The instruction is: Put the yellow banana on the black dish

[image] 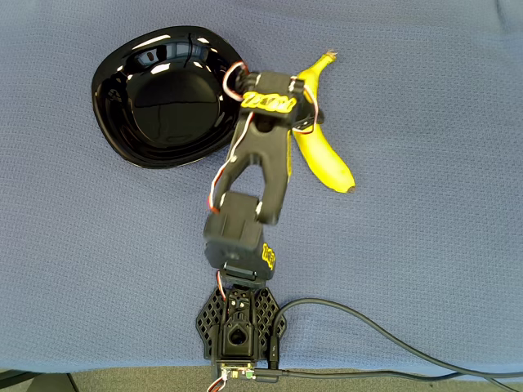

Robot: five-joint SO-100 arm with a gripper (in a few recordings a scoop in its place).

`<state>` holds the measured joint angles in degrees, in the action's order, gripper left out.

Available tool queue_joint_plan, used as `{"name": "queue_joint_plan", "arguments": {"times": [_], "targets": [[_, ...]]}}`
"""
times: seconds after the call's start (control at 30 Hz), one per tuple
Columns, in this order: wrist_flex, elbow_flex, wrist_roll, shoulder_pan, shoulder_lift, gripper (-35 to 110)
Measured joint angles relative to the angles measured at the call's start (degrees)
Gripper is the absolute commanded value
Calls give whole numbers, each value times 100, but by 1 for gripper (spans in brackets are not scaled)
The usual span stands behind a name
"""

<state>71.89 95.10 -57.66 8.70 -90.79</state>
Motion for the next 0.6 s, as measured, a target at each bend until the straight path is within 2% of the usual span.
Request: {"name": "queue_joint_plan", "arguments": {"times": [0.6], "targets": [[18, -1485, -114, 281, 1775, 32]]}}
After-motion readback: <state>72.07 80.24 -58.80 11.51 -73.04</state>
